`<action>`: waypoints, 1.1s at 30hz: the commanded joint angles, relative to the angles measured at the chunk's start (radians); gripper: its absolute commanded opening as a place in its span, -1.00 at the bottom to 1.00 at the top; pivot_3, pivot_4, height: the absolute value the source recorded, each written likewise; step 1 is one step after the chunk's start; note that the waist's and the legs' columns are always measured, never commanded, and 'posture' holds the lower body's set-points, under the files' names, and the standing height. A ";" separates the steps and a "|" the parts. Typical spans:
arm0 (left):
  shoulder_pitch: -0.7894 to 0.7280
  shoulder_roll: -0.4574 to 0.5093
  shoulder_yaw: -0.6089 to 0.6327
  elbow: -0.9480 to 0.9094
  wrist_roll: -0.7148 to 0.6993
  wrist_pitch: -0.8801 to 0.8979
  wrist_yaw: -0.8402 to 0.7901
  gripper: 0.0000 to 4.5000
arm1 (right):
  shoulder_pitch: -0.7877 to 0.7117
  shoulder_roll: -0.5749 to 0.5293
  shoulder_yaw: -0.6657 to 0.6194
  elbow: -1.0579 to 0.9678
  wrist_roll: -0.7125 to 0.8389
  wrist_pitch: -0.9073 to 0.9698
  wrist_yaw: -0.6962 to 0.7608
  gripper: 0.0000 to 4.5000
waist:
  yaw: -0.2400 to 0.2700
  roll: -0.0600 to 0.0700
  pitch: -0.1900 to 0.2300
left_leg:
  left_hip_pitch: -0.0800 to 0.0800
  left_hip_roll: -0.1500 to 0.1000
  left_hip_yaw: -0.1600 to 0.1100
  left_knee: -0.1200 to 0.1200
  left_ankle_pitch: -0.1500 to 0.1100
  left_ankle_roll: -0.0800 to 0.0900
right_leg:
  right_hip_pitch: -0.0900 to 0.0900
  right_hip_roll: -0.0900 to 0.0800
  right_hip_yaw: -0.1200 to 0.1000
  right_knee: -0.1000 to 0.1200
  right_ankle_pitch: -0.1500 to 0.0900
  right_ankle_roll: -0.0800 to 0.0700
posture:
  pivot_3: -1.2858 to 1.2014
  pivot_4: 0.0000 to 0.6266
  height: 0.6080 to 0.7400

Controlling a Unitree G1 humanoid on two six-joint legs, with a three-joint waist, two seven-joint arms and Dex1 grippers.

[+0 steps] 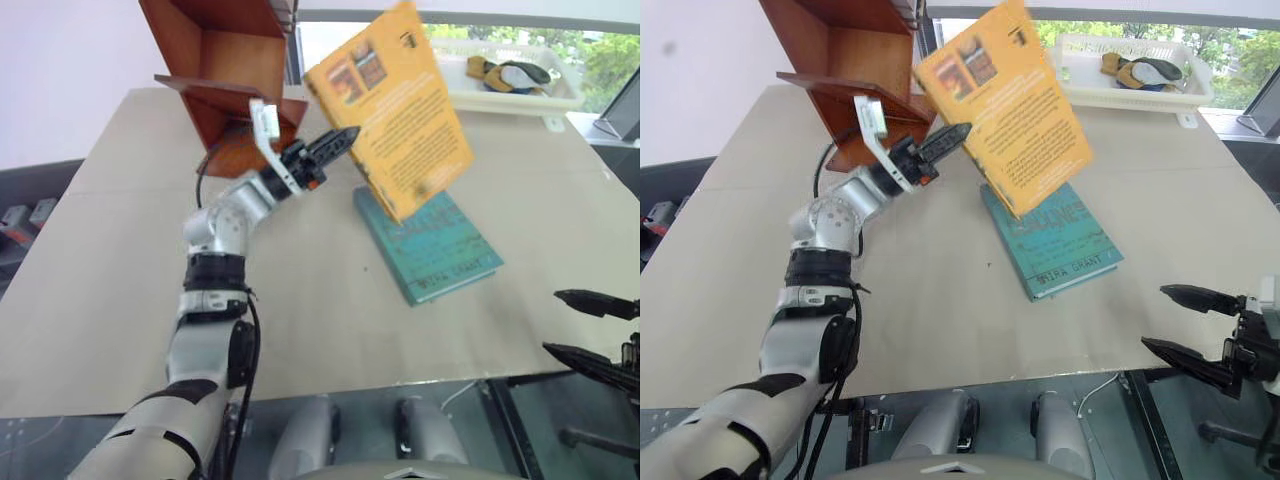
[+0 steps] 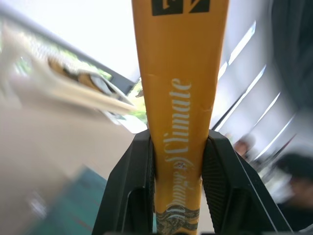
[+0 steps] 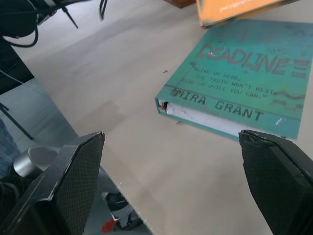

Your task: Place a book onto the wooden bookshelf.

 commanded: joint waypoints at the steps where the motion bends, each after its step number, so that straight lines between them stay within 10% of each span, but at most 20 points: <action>1: -0.050 0.050 -0.125 -0.029 0.227 -0.328 -0.059 -0.40 | -0.046 -0.004 -0.025 0.019 0.040 -0.008 -0.015 1.00 | -0.001 0.000 0.000 | 0.000 0.000 0.000 0.000 0.000 0.000 | 0.000 0.000 0.000 -0.001 0.000 0.000 | 0.03 -0.52 1.00; 11: -0.162 0.162 -0.241 0.027 0.604 -0.820 0.065 -0.40 | -0.221 -0.060 -0.070 0.153 0.141 0.020 -0.017 1.00 | -0.001 0.000 0.002 | -0.002 0.001 0.001 -0.002 -0.002 0.003 | 0.000 0.000 0.001 -0.006 0.001 0.000 | 0.03 -0.52 1.00; 33: -0.384 0.530 -0.343 0.207 0.985 -1.090 0.178 -0.40 | -0.709 -0.065 0.151 0.425 0.206 0.057 0.056 1.00 | -0.004 0.001 0.007 | -0.003 0.000 0.001 0.000 -0.003 0.005 | 0.000 0.000 -0.001 -0.004 0.001 0.002 | 0.03 -0.52 1.00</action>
